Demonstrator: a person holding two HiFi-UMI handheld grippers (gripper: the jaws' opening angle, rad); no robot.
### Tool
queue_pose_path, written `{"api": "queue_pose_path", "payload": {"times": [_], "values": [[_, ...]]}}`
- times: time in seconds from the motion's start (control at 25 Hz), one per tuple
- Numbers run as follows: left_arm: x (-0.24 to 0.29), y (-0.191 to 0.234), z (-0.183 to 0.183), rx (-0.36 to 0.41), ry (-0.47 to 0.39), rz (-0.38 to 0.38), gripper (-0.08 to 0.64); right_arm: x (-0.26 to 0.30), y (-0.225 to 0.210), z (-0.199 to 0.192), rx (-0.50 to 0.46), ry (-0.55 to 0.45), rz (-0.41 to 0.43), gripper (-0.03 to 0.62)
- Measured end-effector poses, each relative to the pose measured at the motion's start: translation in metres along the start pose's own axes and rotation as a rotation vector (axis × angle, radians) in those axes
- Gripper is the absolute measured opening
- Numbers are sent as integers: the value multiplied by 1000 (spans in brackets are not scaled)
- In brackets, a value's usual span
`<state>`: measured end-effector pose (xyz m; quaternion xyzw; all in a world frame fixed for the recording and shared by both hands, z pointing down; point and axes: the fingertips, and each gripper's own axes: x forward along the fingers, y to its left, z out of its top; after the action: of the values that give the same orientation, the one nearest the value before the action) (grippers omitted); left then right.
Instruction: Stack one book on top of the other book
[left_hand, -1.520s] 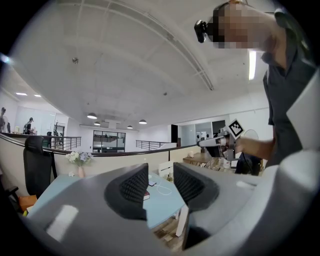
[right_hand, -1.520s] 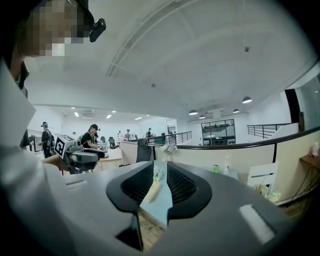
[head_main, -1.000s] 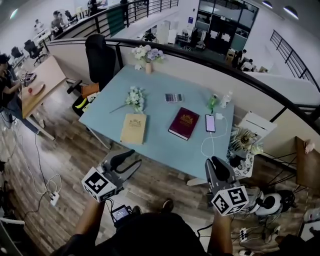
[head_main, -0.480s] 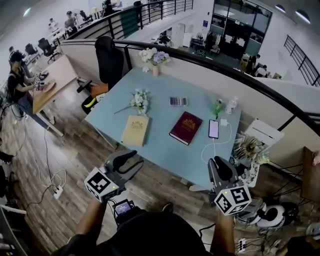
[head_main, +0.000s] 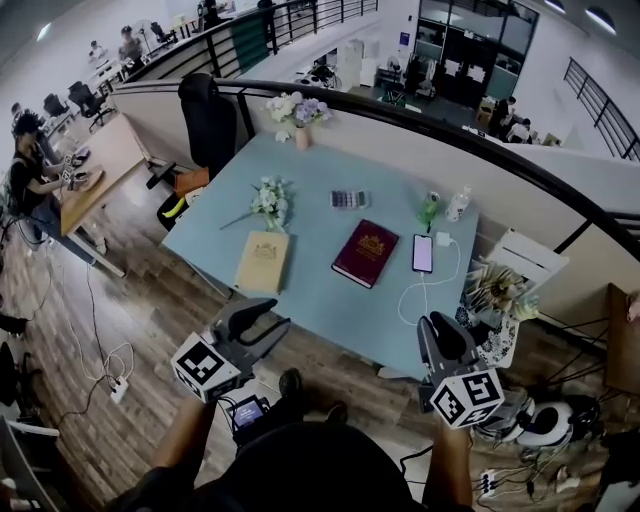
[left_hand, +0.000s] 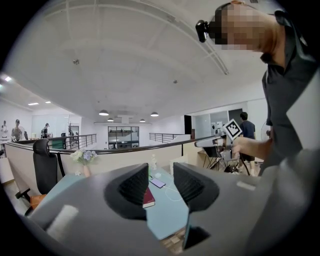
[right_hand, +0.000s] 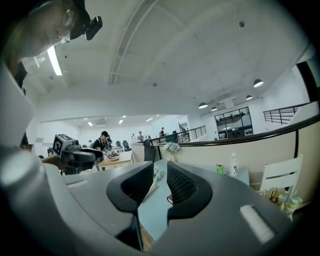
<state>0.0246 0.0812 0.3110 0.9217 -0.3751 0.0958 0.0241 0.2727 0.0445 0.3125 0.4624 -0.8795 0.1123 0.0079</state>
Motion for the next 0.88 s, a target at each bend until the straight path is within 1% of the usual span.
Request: {"api": "queue_pose_path", "payload": {"times": [0.2, 0.36, 0.48, 0.68, 0.88], "values": [[22, 8, 2, -23, 5, -59, 173, 1, -11, 0, 2, 2, -60, 77], [38, 29, -2, 16, -41, -115, 173, 8, -14, 3, 2, 9, -111, 77], [46, 41, 4, -5, -39, -159, 173, 18, -15, 7, 1, 3, -150, 77], [58, 76, -4, 6, -57, -208, 173, 42, -5, 18, -8, 2, -206, 77], [65, 108, -6, 9, -71, -257, 173, 65, 2, 18, -6, -4, -251, 75]]}}
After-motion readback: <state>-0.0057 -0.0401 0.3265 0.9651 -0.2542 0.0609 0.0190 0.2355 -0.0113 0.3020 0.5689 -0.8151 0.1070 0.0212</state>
